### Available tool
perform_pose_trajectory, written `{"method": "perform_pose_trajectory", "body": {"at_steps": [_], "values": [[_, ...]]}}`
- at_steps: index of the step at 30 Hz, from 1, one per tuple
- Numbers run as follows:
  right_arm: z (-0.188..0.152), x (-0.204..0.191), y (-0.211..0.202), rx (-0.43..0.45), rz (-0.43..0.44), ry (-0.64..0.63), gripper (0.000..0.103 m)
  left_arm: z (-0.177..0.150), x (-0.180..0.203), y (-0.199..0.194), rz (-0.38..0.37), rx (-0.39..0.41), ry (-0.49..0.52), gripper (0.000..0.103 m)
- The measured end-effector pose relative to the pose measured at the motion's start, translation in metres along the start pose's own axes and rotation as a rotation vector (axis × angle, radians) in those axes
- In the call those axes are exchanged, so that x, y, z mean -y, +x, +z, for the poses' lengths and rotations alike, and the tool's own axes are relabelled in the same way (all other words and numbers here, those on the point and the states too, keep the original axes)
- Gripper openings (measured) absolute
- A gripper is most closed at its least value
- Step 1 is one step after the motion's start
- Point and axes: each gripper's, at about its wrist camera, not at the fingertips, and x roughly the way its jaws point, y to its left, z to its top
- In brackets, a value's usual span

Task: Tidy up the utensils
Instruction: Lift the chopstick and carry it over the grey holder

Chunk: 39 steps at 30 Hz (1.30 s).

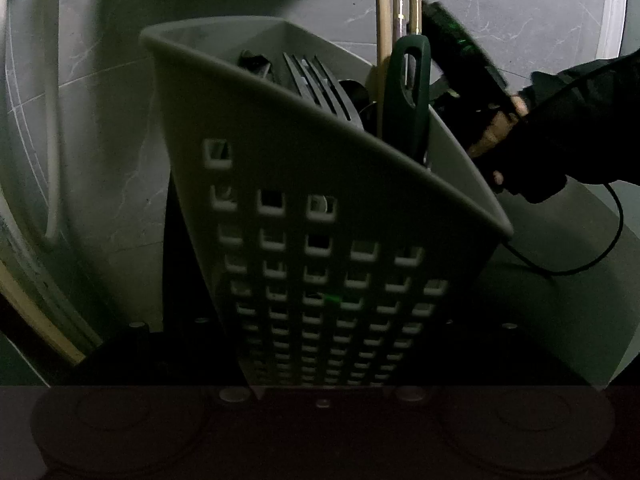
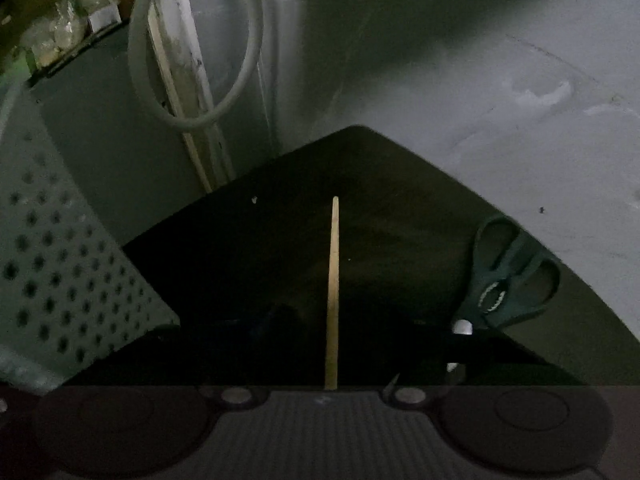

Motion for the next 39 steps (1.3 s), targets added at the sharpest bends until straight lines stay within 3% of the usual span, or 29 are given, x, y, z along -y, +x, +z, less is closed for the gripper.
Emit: {"method": "perform_pose_trajectory", "body": {"at_steps": [2,4,6,8,13,20,26,30,34,39], "values": [[0.002,-0.001,0.003,0.005,-0.013,0.003,0.047,0.0,0.001,0.0,-0.001,0.0,0.001,0.077],[0.004,-0.001,0.006,0.002,-0.03,0.012,0.037,0.0,0.001,0.0,-0.002,0.0,0.002,0.077],[0.003,-0.002,0.006,-0.002,-0.064,0.024,0.013,0.0,0.0,0.0,-0.004,0.0,0.002,0.077],[0.004,-0.002,0.005,-0.006,-0.077,0.04,0.007,0.001,0.0,0.001,-0.007,-0.001,0.001,0.077],[-0.004,-0.001,-0.004,0.015,-0.097,0.109,0.006,0.002,-0.003,0.0,-0.013,0.0,0.005,0.077],[-0.039,0.019,-0.071,0.233,-0.09,0.325,0.006,0.001,-0.008,-0.002,-0.021,0.003,0.016,0.077],[-0.07,0.02,-0.139,0.532,-0.119,0.482,0.006,0.002,-0.01,-0.003,-0.032,0.002,0.031,0.077],[-0.072,0.008,-0.183,0.696,-0.179,0.49,0.006,0.004,-0.013,-0.004,-0.039,0.0,0.042,0.077],[-0.06,-0.008,-0.219,0.797,-0.211,0.44,0.006,0.008,-0.016,-0.003,-0.045,0.0,0.05,0.077],[-0.039,-0.028,-0.265,0.949,-0.178,0.361,0.006,0.006,-0.014,0.001,-0.046,0.002,0.062,0.077]]}}
